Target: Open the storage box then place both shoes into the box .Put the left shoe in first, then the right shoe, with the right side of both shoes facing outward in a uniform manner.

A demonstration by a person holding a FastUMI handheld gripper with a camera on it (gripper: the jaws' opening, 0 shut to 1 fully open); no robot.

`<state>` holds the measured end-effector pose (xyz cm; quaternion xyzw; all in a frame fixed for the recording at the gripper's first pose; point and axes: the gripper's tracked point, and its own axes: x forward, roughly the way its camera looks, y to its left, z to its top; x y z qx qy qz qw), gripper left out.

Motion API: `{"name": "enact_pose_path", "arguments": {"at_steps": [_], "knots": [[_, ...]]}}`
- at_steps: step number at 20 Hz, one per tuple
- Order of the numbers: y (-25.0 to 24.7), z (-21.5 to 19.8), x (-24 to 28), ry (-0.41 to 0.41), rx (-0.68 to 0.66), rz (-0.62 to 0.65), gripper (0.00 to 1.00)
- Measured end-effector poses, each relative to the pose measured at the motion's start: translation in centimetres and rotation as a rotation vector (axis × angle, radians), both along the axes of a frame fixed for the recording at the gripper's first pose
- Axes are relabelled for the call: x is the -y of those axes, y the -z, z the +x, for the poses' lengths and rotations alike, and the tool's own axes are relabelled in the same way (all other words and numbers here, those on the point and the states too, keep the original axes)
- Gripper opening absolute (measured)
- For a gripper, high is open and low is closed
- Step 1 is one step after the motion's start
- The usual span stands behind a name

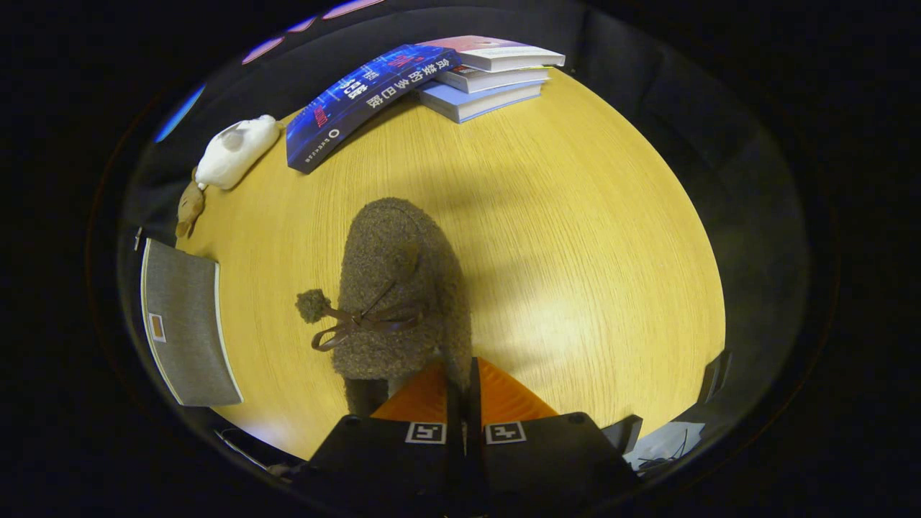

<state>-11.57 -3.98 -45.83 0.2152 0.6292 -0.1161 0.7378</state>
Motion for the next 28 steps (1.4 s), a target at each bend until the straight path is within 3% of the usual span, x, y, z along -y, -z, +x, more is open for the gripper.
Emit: {"name": "enact_pose_path", "arguments": {"at_steps": [4,9,18,24,28], "knots": [[-3.2,1.3,-0.8,0.065,0.069,0.058,0.05],[-9.8,4.4,-3.3,0.075,0.179,0.076,0.05],[-20.6,11.4,-19.1,0.029,0.314,0.312,0.05],[-22.2,13.7,-29.5,-0.062,0.301,0.372,0.05],[-20.5,13.9,-34.2,-0.095,0.25,0.358,0.05]]}}
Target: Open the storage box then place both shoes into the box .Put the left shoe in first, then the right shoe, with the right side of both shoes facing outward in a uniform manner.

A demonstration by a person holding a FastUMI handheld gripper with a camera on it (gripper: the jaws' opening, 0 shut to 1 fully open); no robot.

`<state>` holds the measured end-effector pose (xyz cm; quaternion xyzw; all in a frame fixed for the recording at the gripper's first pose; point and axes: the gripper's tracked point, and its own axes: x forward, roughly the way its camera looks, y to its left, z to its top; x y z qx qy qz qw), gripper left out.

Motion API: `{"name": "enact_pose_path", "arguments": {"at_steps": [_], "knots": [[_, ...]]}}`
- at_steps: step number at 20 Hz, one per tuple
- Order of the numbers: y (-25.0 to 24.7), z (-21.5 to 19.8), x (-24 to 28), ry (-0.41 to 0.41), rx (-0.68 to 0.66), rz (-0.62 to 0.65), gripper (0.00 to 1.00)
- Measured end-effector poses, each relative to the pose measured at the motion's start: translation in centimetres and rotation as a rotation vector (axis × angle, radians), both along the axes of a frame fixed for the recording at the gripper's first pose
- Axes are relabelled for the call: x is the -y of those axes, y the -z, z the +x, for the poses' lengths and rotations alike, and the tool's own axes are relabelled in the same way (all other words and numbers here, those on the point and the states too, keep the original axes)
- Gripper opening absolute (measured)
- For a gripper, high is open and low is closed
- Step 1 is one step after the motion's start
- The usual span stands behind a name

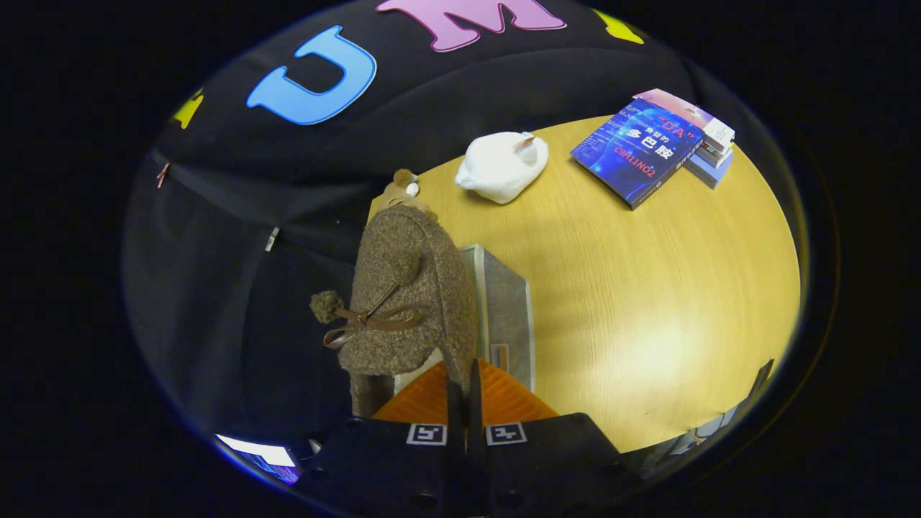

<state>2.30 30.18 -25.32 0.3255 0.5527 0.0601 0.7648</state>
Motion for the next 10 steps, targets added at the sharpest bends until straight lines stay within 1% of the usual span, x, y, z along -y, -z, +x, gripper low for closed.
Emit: {"name": "enact_pose_path", "arguments": {"at_steps": [4,6,7,8,9,10], "knots": [[2.4,-0.4,-2.1,-0.022,-0.03,-0.052,0.05],[3.1,-0.6,-2.7,-0.004,-0.044,-0.038,0.06],[2.8,-0.3,-3.1,0.006,-0.044,-0.021,0.16],[2.8,-0.3,-3.4,0.014,-0.039,-0.017,0.19],[2.4,0.2,-2.7,0.024,-0.029,-0.024,0.35],[2.3,0.5,-2.3,0.029,-0.017,-0.033,0.44]]}}
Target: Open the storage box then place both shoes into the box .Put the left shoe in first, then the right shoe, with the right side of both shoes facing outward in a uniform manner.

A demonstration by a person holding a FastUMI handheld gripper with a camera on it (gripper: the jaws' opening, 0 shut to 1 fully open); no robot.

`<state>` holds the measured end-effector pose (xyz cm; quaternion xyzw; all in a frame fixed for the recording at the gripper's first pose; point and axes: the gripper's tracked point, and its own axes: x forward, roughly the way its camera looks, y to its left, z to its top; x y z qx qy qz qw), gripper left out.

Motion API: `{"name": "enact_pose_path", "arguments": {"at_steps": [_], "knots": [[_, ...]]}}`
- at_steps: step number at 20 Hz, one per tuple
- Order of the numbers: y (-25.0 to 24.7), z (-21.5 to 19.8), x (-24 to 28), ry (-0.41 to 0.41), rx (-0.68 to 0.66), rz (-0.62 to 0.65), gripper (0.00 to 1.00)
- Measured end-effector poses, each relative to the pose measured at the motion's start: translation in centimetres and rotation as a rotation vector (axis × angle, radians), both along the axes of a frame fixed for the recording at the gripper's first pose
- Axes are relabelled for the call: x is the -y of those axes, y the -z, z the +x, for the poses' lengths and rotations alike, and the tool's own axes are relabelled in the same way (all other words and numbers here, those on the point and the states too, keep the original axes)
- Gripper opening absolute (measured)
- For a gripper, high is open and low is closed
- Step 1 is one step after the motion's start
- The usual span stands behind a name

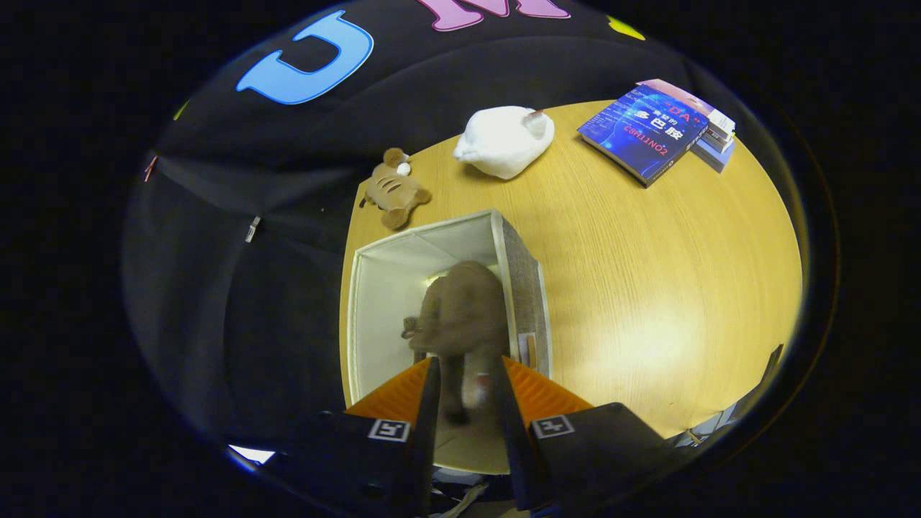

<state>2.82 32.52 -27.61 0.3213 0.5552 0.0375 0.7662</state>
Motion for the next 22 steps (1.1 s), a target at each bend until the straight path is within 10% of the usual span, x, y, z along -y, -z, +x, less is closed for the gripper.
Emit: {"name": "enact_pose_path", "arguments": {"at_steps": [11,22], "knots": [[-1.5,0.3,2.7,-0.022,0.129,-0.094,0.9],[-8.9,-0.1,18.0,0.102,0.468,-0.431,0.91]]}}
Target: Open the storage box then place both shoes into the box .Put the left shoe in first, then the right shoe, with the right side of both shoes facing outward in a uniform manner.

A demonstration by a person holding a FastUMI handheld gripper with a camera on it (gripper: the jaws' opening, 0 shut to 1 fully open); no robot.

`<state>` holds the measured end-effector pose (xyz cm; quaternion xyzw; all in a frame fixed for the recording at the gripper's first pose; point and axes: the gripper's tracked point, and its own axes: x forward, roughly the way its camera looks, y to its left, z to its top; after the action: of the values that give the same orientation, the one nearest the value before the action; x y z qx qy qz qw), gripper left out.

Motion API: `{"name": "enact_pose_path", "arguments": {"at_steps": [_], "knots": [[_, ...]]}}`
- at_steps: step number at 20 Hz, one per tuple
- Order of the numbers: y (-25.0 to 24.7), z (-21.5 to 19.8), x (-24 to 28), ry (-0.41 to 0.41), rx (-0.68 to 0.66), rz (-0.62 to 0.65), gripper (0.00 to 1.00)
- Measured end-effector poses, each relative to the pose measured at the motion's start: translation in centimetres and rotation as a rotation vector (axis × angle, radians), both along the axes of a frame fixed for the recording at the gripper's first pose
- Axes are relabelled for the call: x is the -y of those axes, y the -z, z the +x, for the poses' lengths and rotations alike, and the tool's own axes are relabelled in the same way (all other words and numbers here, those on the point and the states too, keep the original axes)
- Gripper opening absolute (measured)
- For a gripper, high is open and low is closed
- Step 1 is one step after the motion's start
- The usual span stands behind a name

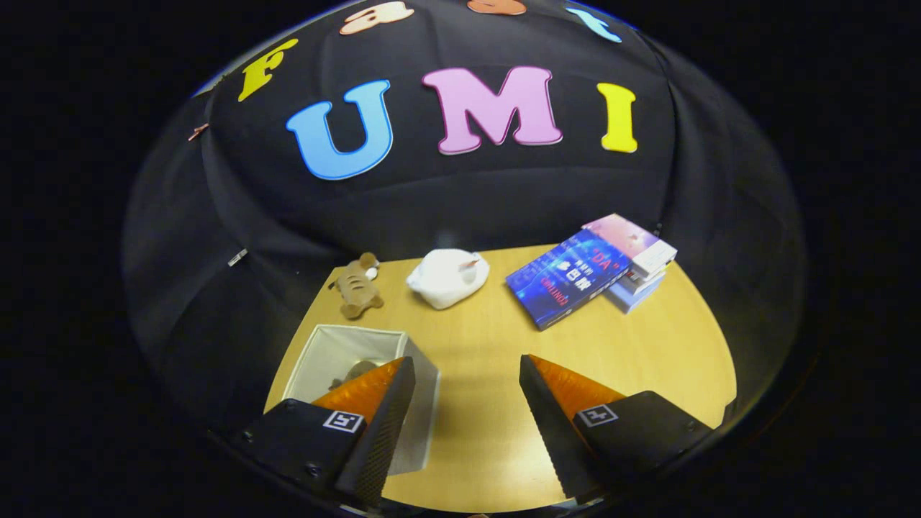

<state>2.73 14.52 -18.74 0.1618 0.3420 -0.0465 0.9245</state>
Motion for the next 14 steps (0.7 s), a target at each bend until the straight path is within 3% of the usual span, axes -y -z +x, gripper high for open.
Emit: {"name": "enact_pose_path", "arguments": {"at_steps": [8,14], "knots": [[-6.2,-1.4,11.4,0.137,0.229,-0.247,0.91],[-10.6,-4.5,16.2,0.147,0.387,-0.402,0.9]]}}
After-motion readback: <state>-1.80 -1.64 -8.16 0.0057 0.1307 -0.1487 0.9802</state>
